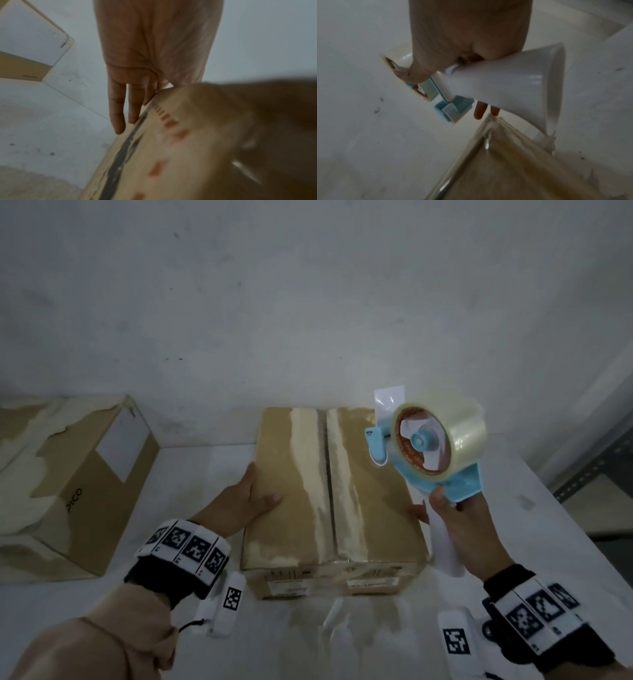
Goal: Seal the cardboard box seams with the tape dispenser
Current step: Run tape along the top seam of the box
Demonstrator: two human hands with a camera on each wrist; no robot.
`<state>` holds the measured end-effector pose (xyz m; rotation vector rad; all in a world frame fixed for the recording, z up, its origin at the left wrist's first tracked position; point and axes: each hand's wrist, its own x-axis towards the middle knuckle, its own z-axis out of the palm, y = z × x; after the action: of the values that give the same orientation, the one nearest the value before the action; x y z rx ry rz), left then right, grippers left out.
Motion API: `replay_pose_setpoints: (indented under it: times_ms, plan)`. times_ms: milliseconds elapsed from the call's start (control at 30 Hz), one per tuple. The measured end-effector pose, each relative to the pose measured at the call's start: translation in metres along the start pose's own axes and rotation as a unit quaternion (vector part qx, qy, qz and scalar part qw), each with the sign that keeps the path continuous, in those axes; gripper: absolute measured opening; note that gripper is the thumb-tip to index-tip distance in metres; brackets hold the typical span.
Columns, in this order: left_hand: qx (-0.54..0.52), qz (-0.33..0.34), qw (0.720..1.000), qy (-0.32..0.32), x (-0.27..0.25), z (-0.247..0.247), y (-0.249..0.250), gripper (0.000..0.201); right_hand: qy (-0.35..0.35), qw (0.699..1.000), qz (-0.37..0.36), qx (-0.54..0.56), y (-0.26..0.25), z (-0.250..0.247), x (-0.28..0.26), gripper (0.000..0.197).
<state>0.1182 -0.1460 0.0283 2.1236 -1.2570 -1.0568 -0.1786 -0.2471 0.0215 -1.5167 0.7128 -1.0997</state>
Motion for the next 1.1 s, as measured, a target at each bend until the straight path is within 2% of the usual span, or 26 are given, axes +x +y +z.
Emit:
replay_pose_setpoints:
  times_ms: [167,300,433,533,567,633,733,800,900,967,1000,1100]
  plan:
    - [0.009,0.023,0.999,-0.02,-0.037,0.019,0.008,0.088,-0.025,0.999,-0.036,-0.002,-0.014,-0.01,-0.002,0.041]
    - [0.004,0.048,0.998,-0.037,-0.071,0.031,0.018,0.078,-0.037,0.999,-0.032,-0.001,-0.03,-0.01,0.005,0.07]
    - [0.074,0.022,0.996,-0.043,-0.09,0.037,0.01,0.088,-0.038,0.998,-0.038,-0.026,-0.046,-0.011,0.007,0.072]
    - [0.189,0.024,0.979,-0.068,-0.1,0.032,0.015,0.079,-0.051,0.997,-0.041,-0.048,-0.053,-0.011,0.01,0.081]
    - [0.253,0.038,0.966,-0.044,-0.1,0.027,0.02,0.072,-0.057,0.996,-0.044,-0.053,-0.054,-0.009,0.011,0.086]
    - [0.304,0.081,0.947,0.067,-0.093,0.016,0.034,0.054,-0.071,0.994,-0.066,-0.05,-0.06,-0.001,0.015,0.091]
    - [0.226,0.152,0.942,0.197,-0.071,0.002,0.06,0.041,-0.095,0.99,-0.097,-0.028,-0.067,0.013,0.022,0.085]
    - [0.132,0.192,0.946,0.225,-0.055,-0.005,0.075,0.038,-0.101,0.99,-0.096,-0.016,-0.068,0.02,0.027,0.083]
    - [-0.009,0.237,0.957,0.167,-0.035,-0.008,0.092,0.038,-0.092,0.991,-0.092,-0.025,-0.069,0.027,0.035,0.085]
    - [-0.072,0.251,0.957,0.124,-0.023,-0.006,0.098,0.026,-0.088,0.991,-0.092,-0.032,-0.067,0.029,0.04,0.087]
    - [-0.111,0.25,0.956,0.106,-0.018,-0.004,0.1,0.018,-0.086,0.992,-0.091,-0.035,-0.067,0.029,0.042,0.087]
    - [-0.27,0.209,0.938,0.057,-0.008,-0.003,0.107,0.02,-0.08,0.992,-0.085,-0.04,-0.064,0.031,0.048,0.085]
